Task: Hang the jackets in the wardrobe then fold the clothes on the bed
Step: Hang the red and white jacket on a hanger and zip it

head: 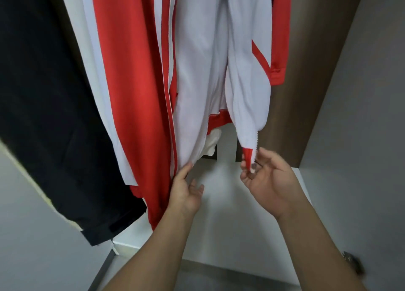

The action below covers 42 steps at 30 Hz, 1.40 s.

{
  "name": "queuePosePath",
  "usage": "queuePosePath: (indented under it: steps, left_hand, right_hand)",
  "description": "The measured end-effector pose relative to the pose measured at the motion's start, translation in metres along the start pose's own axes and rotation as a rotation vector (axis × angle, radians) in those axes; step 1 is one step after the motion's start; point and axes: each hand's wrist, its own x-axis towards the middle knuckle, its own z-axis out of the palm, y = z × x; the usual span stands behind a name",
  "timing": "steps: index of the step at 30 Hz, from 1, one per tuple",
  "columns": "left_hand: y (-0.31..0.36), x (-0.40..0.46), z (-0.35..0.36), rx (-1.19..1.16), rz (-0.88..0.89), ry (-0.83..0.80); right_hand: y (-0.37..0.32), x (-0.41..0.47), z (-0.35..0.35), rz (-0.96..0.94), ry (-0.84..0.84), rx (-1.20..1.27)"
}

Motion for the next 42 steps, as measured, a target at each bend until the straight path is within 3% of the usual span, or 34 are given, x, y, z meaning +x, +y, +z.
queuePosePath:
  steps: [3, 6, 11, 14, 19, 25, 30, 36, 42]
  left_hand:
    - [0.000, -0.006, -0.010, 0.048, 0.022, -0.017]
    - [0.001, -0.025, -0.009, 0.389, 0.044, -0.050]
    - [0.003, -0.066, -0.006, 0.782, 0.201, -0.316]
    - [0.012, -0.078, 0.001, 1.049, 0.307, -0.361]
    - [0.017, -0.083, 0.010, 0.886, 0.266, -0.360]
    - [0.021, -0.088, 0.016, 0.393, 0.054, -0.494]
    - [0.017, -0.092, 0.027, 0.400, 0.194, -0.531]
    - [0.003, -0.093, 0.037, 0.454, 0.466, -0.409]
    - [-0.009, -0.096, 0.043, 0.346, 0.475, -0.332]
  right_hand:
    - [0.004, -0.011, -0.002, -0.069, 0.066, 0.026]
    - [0.009, -0.017, -0.001, -0.055, 0.076, 0.004]
    - [0.009, -0.024, -0.003, 0.008, -0.079, -0.159]
    - [0.001, -0.024, -0.010, 0.046, -0.112, -0.151]
    - [-0.005, -0.023, -0.016, 0.046, -0.143, -0.269]
    - [-0.011, -0.021, -0.023, -0.023, -0.217, -0.365]
    - [-0.011, -0.014, -0.021, -0.112, -0.271, -0.289]
    - [-0.003, -0.009, -0.017, -0.198, -0.235, -0.380]
    - [0.005, -0.008, -0.011, -0.219, -0.210, -0.436]
